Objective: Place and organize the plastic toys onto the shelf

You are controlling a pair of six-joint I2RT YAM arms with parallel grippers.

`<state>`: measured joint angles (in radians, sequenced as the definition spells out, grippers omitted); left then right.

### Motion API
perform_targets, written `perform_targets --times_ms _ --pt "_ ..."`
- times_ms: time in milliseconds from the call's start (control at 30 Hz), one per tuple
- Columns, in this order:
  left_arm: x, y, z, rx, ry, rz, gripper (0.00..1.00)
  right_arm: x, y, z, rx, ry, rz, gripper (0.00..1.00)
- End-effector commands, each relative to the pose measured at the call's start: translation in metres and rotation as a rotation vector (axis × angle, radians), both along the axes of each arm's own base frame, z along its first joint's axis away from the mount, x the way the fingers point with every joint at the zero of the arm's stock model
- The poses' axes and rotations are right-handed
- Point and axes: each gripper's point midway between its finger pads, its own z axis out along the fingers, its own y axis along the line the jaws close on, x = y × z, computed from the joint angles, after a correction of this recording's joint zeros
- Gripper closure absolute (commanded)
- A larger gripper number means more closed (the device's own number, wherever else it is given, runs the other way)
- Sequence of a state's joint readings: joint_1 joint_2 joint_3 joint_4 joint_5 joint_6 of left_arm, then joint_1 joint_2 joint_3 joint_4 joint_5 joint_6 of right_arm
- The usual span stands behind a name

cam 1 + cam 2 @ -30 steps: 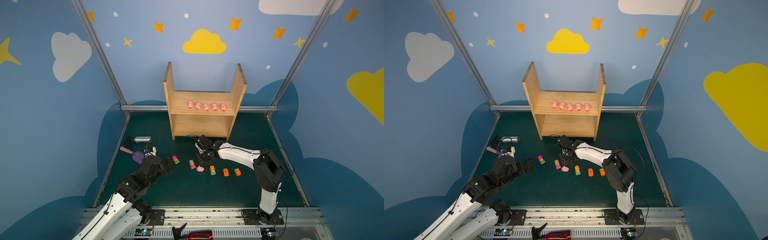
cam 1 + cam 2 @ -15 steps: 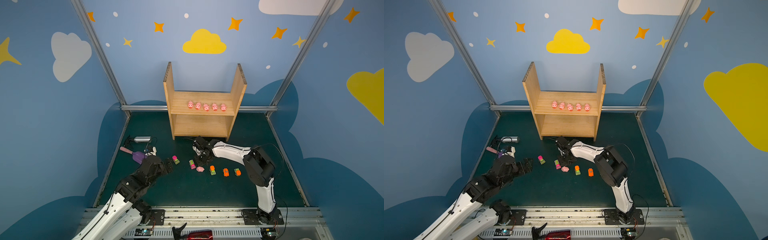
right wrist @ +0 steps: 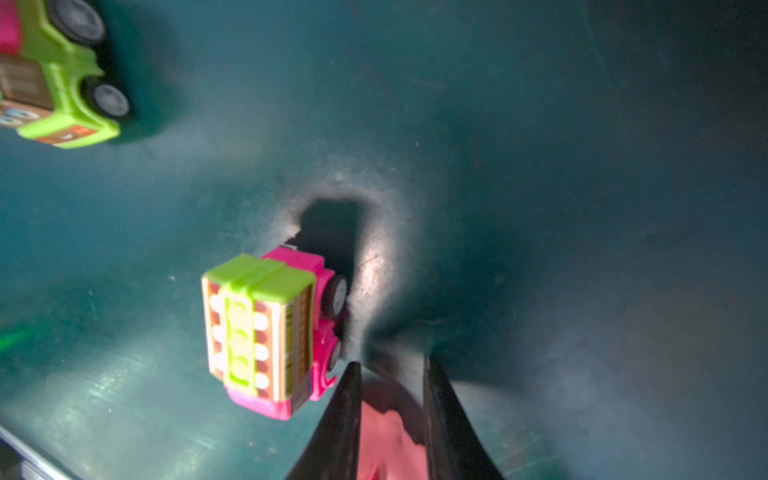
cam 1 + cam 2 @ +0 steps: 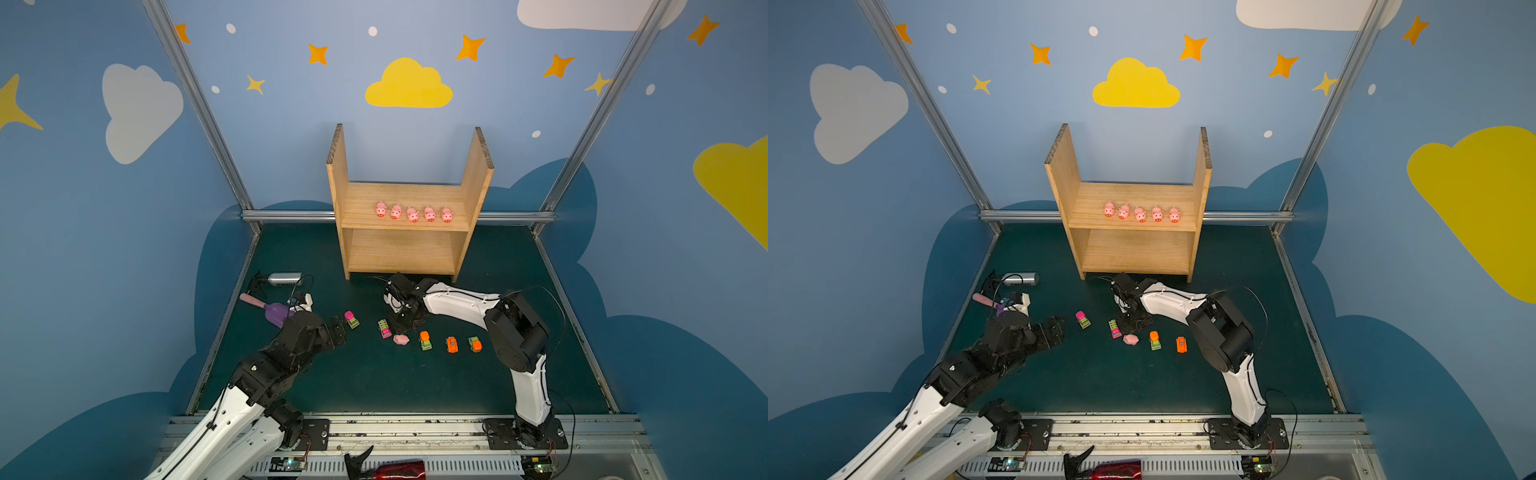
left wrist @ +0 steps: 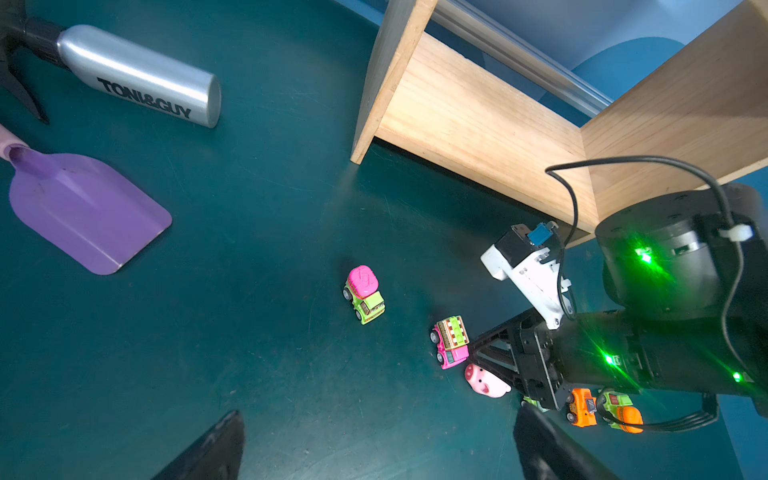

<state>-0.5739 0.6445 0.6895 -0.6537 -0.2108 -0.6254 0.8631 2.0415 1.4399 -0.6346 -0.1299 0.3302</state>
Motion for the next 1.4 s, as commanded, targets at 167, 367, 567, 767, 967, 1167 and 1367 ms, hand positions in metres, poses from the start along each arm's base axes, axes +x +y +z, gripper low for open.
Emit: perform_targets --times_ms 167,367,567,767,967,1167,1367 --pt "-0.001 0.001 0.000 -0.001 -0.004 -0.002 0.00 -0.024 0.000 0.012 0.002 0.013 0.054 0.73" --pt "-0.003 0.002 0.000 -0.008 -0.007 -0.003 0.00 -0.037 0.003 0.021 -0.004 0.000 0.085 0.72" --pt "-0.005 0.002 0.000 -0.017 -0.009 -0.001 0.00 -0.049 -0.002 0.026 -0.017 -0.015 0.095 0.72" --pt "-0.007 -0.001 -0.002 -0.026 0.003 -0.016 0.00 -0.058 -0.003 0.037 -0.006 -0.042 0.105 0.70" --pt "-0.010 -0.007 -0.003 -0.042 0.020 -0.045 0.00 -0.060 -0.006 0.087 0.070 -0.139 0.102 0.47" --pt "-0.010 -0.024 -0.013 -0.065 0.018 -0.096 0.00 -0.063 -0.028 0.135 0.125 -0.238 0.066 0.37" --pt "-0.015 -0.075 -0.040 -0.021 -0.018 -0.254 0.00 -0.075 -0.072 0.154 0.148 -0.302 -0.010 0.27"
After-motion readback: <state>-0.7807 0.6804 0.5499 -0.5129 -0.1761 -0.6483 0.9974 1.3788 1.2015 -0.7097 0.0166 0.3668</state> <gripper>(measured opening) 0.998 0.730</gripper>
